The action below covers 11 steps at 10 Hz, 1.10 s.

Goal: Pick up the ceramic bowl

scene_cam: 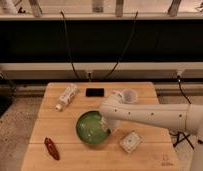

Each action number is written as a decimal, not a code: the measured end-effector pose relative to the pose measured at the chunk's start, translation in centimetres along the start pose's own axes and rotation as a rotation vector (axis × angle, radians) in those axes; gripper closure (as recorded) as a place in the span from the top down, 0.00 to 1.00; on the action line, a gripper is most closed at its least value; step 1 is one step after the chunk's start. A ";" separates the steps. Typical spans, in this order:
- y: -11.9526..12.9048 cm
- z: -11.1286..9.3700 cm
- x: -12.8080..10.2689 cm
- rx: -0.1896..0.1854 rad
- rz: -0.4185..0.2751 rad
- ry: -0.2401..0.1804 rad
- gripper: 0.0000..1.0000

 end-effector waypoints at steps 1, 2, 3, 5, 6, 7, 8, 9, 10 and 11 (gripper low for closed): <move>0.0 0.0 0.0 0.000 0.001 0.000 0.00; 0.1 0.0 0.0 0.000 0.002 0.000 0.00; 0.2 -0.2 0.0 0.001 0.004 0.002 0.00; -0.3 -2.6 -0.2 0.031 0.021 0.005 0.00; -0.5 -3.9 -0.1 0.042 0.023 0.011 0.00; -0.7 -5.7 -0.2 0.052 0.025 0.018 0.00; -1.1 -7.4 -0.3 0.062 0.025 0.028 0.00; -1.2 -8.4 -0.4 0.066 0.025 0.035 0.00; -1.4 -9.0 -0.4 0.072 0.023 0.043 0.00; -1.7 -9.8 -0.4 0.082 0.024 0.051 0.00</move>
